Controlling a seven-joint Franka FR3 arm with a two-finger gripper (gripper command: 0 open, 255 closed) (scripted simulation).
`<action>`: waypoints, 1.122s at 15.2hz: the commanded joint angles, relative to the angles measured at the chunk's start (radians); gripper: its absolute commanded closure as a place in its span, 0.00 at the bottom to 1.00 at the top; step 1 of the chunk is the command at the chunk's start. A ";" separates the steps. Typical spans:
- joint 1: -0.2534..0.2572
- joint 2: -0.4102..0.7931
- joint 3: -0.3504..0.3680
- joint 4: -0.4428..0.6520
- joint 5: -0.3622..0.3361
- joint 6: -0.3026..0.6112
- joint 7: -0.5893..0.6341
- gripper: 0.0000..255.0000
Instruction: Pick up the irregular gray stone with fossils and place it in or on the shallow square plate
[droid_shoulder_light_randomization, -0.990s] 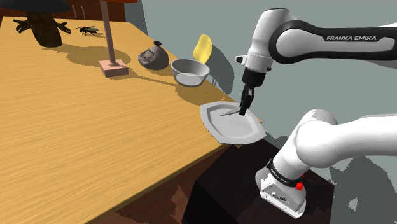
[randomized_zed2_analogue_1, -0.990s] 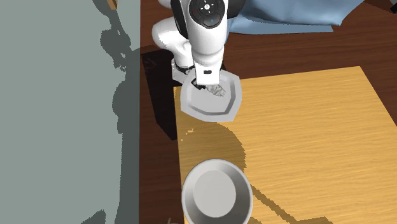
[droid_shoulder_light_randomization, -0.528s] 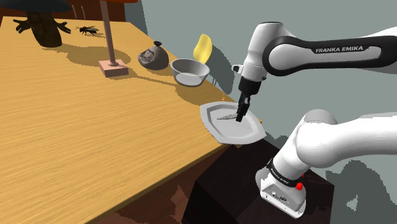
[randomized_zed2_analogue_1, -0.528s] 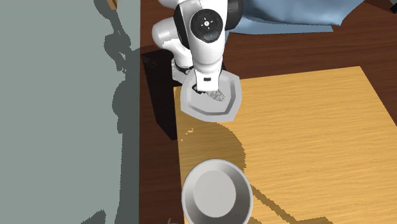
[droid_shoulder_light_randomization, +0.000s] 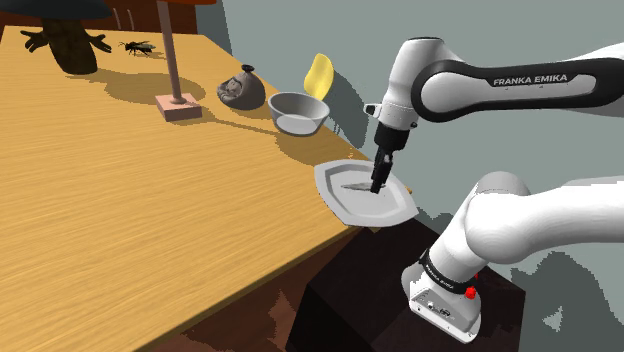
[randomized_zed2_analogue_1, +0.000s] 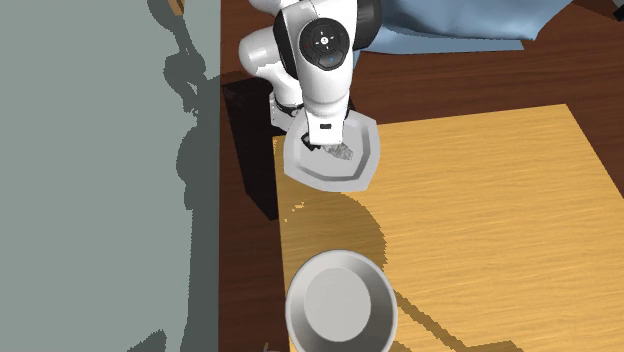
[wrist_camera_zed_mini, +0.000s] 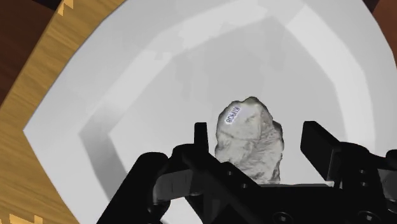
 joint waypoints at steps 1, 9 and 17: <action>0.000 0.000 0.000 0.000 0.000 0.000 0.000 0.00; -0.005 -0.005 -0.007 0.125 -0.009 -0.130 0.001 0.00; -0.005 -0.005 -0.007 0.125 -0.009 -0.130 0.001 0.00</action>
